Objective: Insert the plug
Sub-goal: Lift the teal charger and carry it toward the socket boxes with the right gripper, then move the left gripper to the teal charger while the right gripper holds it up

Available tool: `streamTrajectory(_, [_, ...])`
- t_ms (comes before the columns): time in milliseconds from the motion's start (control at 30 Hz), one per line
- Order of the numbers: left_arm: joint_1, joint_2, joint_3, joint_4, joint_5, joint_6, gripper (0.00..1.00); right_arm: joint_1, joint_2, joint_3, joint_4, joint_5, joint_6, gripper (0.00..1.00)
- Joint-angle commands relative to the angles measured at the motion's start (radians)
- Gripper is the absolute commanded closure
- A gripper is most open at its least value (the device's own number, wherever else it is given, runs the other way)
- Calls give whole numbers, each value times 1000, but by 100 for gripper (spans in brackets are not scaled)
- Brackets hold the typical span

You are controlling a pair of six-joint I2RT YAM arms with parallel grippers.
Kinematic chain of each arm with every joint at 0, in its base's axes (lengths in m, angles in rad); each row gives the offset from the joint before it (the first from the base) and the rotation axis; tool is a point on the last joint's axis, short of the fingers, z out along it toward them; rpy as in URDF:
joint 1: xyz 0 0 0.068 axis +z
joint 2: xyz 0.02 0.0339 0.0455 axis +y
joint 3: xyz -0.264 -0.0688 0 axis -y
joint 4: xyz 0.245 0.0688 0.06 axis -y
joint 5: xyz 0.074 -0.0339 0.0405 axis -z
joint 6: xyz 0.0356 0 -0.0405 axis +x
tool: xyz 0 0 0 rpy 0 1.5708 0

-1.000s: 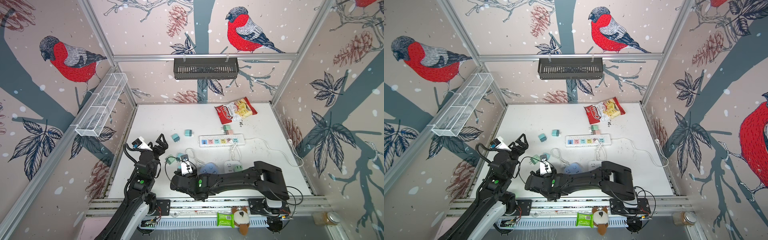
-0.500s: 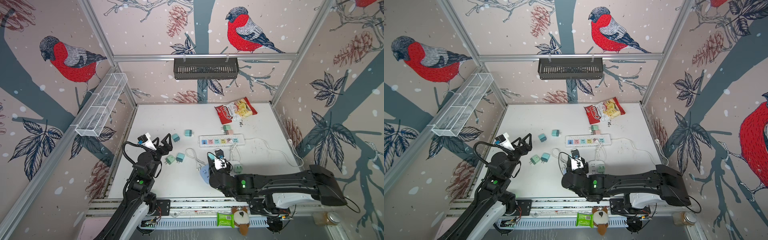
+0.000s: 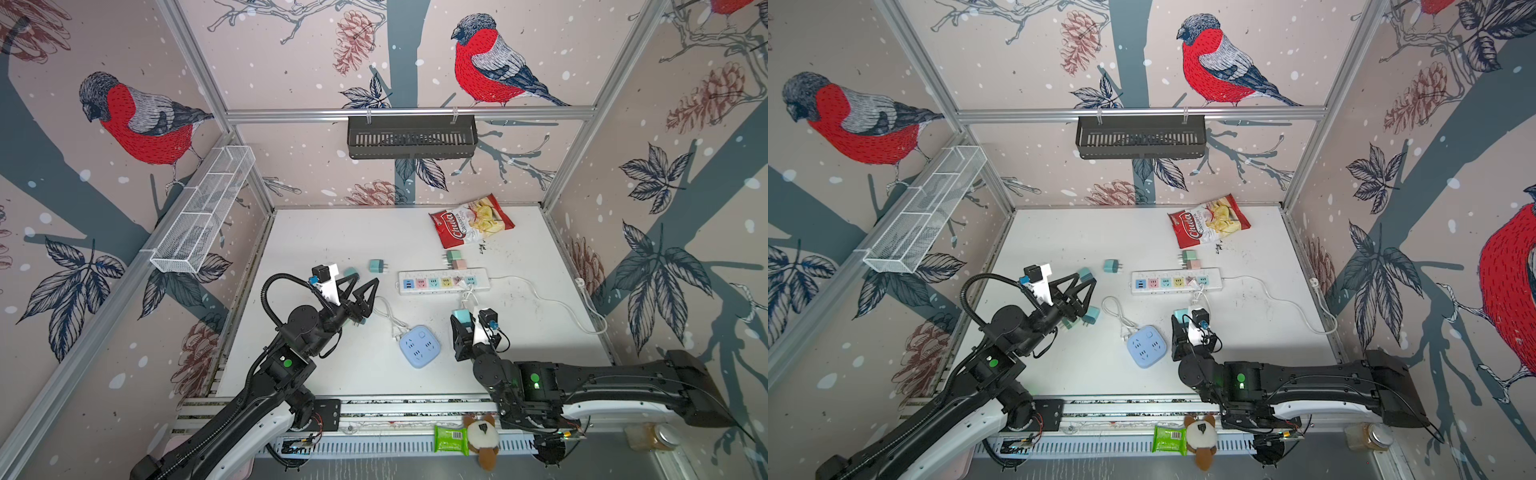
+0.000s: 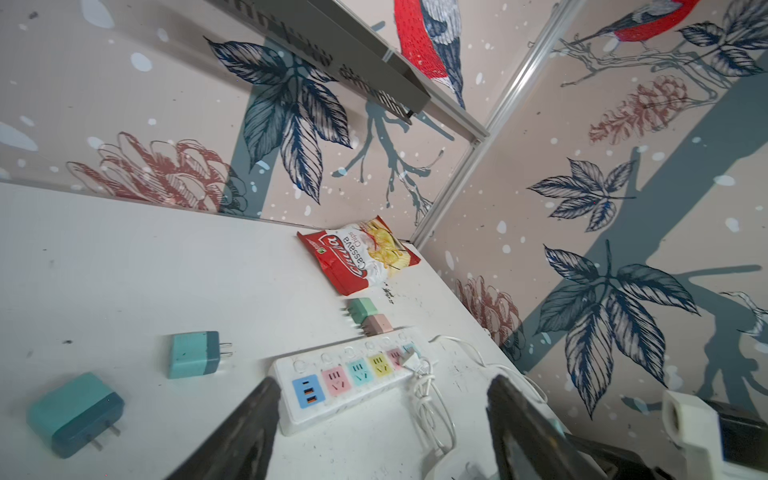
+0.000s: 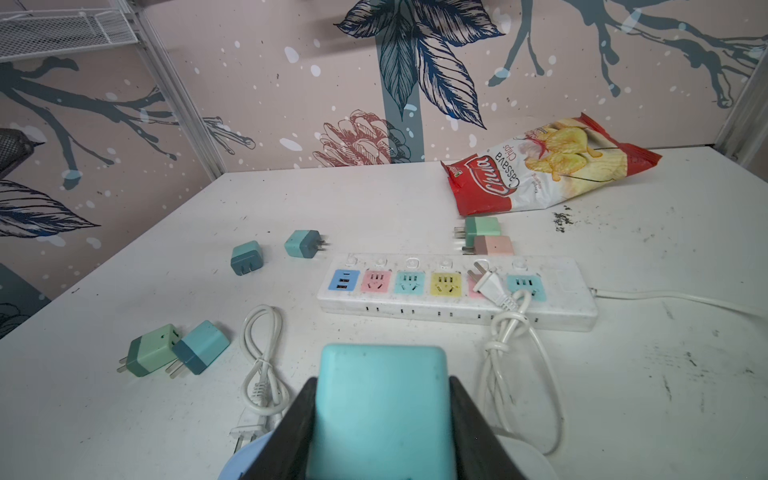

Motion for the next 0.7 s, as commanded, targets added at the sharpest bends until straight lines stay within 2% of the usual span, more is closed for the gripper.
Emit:
streamTrajectory(0, [-52, 13, 17, 76, 46, 57, 22, -2, -42, -37, 173, -57, -113, 98])
streamTrajectory(100, [-114, 38, 31, 105, 99, 98, 22, -2, -78, -93, 300, -154, -223, 98])
streamTrajectory(267, [-218, 91, 41, 181, 191, 180, 23, -5, -110, -166, 432, -174, -321, 99])
streamTrajectory(333, [-282, 111, 44, 198, 192, 236, 24, -5, -118, -188, 481, -215, -381, 99])
streamTrajectory(467, [-389, 164, 68, 204, 186, 322, 25, -5, -150, -215, 526, -213, -465, 99])
streamTrajectory(567, [-439, 219, 105, 184, 223, 362, 25, -5, -182, -260, 613, -306, -540, 99])
streamTrajectory(667, [-452, 281, 134, 174, 250, 367, 26, -6, -205, -310, 712, -330, -586, 99])
